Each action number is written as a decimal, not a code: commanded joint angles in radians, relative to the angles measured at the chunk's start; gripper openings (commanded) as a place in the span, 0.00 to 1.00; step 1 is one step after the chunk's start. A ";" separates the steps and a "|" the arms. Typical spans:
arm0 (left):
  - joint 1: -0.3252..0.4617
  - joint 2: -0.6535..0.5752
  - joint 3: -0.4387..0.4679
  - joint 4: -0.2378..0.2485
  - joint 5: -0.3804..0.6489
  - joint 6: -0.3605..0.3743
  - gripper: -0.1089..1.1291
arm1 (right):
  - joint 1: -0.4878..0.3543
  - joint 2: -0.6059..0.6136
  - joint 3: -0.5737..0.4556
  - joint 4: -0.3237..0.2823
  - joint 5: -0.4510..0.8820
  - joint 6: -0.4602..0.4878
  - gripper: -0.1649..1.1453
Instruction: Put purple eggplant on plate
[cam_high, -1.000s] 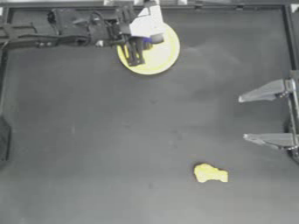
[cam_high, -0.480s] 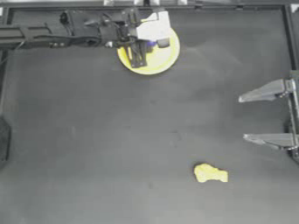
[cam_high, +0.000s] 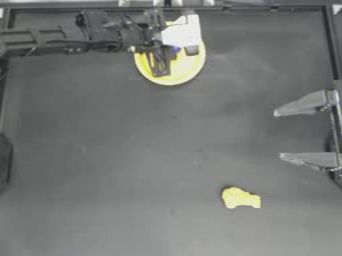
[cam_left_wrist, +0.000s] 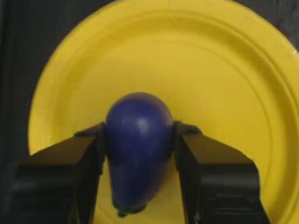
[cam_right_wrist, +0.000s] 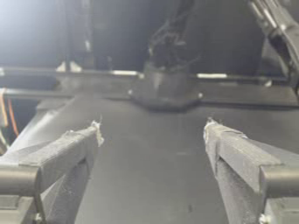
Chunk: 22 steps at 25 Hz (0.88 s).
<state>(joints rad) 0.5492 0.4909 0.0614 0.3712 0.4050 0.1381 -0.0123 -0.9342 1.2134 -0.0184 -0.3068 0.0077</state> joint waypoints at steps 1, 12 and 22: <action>0.000 -0.035 -0.046 -0.008 0.023 0.002 0.73 | -0.006 -0.008 -0.003 0.005 -0.008 -0.002 0.89; 0.002 -0.058 -0.072 -0.038 0.028 0.002 0.91 | -0.006 -0.017 0.003 0.005 -0.008 0.000 0.89; 0.009 -0.164 -0.067 -0.034 0.028 0.005 0.92 | -0.006 -0.017 0.002 0.005 -0.008 0.000 0.89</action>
<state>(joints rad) 0.5553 0.4694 0.0199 0.3329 0.4372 0.1411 -0.0169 -0.9541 1.2257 -0.0169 -0.3068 0.0077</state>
